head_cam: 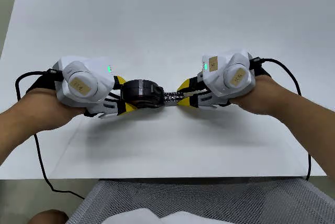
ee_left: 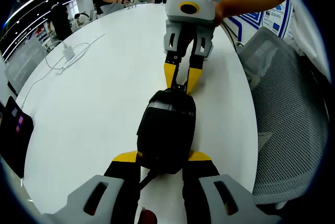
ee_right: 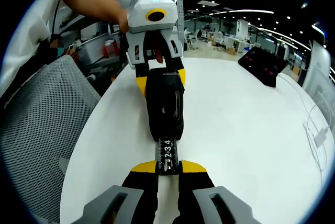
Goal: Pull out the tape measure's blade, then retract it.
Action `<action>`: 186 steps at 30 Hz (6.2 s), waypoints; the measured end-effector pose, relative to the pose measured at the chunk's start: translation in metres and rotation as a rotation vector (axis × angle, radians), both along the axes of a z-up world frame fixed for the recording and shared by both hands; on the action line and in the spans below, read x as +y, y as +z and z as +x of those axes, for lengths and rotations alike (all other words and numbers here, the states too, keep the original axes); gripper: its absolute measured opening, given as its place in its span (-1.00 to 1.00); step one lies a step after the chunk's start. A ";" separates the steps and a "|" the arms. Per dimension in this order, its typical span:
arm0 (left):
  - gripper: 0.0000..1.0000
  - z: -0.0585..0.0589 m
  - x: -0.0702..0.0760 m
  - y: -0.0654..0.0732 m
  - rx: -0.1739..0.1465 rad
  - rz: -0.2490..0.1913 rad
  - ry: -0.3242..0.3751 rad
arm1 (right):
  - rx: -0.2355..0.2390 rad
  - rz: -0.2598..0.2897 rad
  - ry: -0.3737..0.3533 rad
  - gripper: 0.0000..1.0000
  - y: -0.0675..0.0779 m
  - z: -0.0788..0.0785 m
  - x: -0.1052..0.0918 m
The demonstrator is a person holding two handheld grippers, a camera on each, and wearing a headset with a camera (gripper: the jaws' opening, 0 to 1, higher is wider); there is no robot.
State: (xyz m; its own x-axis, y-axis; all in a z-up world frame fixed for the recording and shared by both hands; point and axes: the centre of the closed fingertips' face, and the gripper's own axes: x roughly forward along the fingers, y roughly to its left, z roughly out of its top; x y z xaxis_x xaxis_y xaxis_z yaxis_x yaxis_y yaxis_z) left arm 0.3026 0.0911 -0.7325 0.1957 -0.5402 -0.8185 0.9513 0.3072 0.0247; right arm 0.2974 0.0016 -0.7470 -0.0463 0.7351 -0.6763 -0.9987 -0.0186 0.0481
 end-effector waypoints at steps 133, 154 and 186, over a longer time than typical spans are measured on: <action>-0.48 0.000 -0.002 0.001 -0.008 0.008 0.013 | -0.007 -0.143 -0.085 -0.80 -0.002 0.002 -0.107; -0.48 0.000 -0.002 0.001 -0.008 0.020 0.013 | -0.011 -0.171 -0.090 -0.80 -0.001 0.003 -0.128; -0.48 0.000 -0.002 0.001 -0.008 0.022 0.013 | -0.019 -0.208 -0.093 -0.80 0.002 0.003 -0.154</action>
State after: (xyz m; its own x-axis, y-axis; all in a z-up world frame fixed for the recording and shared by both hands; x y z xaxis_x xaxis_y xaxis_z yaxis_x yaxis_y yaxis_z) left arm 0.3027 0.0895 -0.7319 0.2092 -0.5190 -0.8288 0.9469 0.3191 0.0391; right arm 0.3002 -0.1521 -0.7453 0.0296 0.5804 -0.8138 -0.9964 0.0819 0.0222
